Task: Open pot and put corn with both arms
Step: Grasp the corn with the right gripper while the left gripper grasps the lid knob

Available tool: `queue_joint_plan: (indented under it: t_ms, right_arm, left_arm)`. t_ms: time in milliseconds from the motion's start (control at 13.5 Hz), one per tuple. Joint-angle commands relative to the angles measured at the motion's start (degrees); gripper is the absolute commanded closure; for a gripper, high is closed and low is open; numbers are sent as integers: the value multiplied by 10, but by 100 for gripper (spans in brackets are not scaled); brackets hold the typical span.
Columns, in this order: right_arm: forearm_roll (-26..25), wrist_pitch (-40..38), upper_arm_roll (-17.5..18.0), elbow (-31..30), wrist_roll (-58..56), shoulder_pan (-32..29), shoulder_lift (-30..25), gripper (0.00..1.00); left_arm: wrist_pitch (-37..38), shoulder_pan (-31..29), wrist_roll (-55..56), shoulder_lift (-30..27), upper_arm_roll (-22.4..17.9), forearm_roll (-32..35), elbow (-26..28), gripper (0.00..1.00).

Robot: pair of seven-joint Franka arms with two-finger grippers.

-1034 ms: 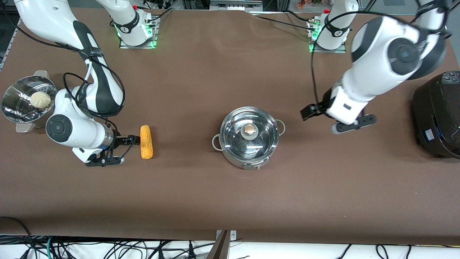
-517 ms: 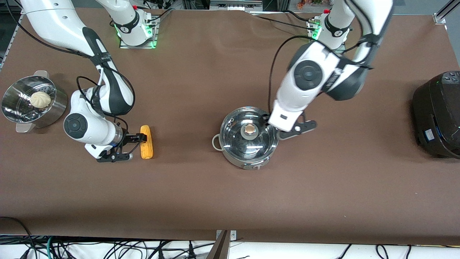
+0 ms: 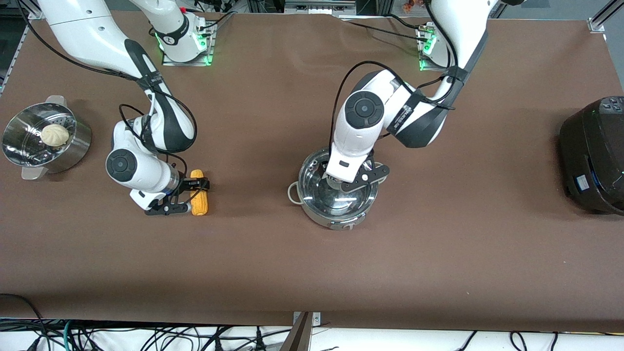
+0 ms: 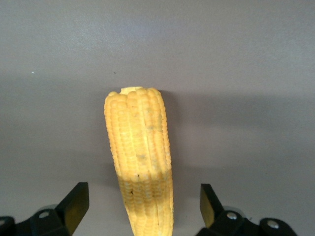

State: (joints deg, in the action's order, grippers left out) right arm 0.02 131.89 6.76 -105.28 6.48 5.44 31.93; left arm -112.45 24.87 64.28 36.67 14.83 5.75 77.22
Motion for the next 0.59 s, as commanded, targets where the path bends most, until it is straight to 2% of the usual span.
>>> queue_joint_plan:
  t_ms: [0, 148, 222, 295, 517]
  right_arm:
    - [8, 21, 1, -10, 3, 0, 4, 0]
    - [8, 34, 0, -14, 3, 0, 11, 0]
    - [8, 40, 0, -17, 3, 0, 13, 0]
    - [8, 43, 0, -17, 3, 0, 14, 0]
    - [8, 54, 0, -15, 2, -1, 19, 0]
  left_arm:
    - [12, 14, 15, 35, -9, 18, -51, 2]
    - [12, 14, 15, 35, -9, 18, -50, 2]
    - [12, 14, 15, 35, -9, 18, -50, 8]
    - [12, 14, 15, 35, -9, 18, -50, 18]
    - [12, 14, 10, 35, -9, 18, -47, 63]
